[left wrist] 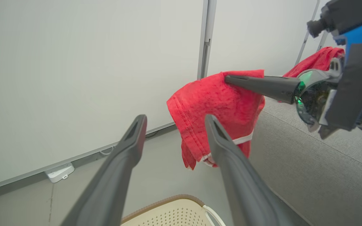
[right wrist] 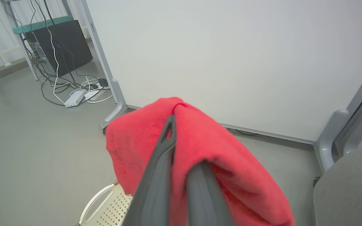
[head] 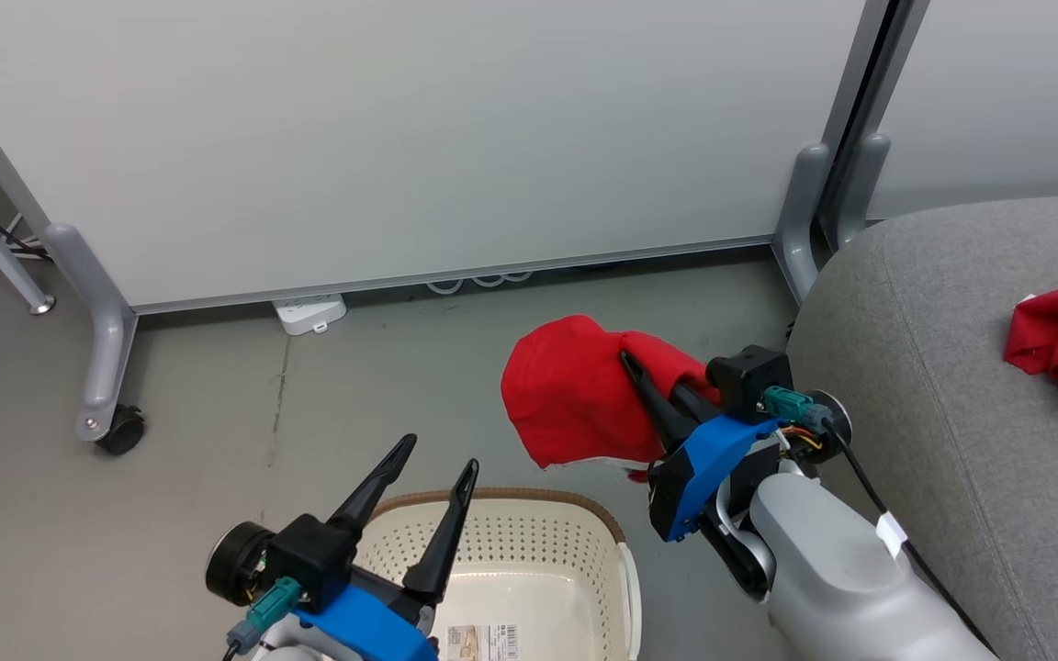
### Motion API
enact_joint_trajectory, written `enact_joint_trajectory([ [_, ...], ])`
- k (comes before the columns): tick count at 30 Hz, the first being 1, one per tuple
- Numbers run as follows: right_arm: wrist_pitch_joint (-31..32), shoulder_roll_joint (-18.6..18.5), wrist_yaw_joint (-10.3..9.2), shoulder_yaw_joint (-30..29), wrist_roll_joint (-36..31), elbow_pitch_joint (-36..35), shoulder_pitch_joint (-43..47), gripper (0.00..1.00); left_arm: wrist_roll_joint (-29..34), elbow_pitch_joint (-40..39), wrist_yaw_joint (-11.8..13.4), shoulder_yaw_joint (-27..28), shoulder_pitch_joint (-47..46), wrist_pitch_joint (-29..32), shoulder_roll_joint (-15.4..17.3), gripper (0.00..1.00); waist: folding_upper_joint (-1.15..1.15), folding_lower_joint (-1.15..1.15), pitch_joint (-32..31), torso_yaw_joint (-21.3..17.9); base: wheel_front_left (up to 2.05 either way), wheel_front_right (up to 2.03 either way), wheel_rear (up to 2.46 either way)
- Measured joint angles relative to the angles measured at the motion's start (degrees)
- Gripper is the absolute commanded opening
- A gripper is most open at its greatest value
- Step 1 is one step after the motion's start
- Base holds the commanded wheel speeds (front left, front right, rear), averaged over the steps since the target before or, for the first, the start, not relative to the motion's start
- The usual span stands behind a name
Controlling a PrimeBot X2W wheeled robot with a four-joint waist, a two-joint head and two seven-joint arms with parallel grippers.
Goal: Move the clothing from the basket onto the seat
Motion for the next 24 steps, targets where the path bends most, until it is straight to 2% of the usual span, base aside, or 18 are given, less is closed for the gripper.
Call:
enact_joint_trajectory([
  [9, -0.05, -0.08, 0.01, -3.0, -2.57, -1.46, 0.96, 0.0, 3.71, -1.93, -0.54, 4.82, 4.14, 0.0, -1.24, 1.0, 0.0, 0.0, 0.2, 0.55, 0.0, 0.0, 0.0],
  [24, 0.15, 0.26, 0.0, -5.16, -4.75, -2.65, 1.86, 0.0, 5.14, -1.99, -0.75, 6.34, 5.24, 0.0, -2.29, 1.0, 0.0, 0.01, 0.62, -0.93, 0.0, 0.0, 0.0],
])
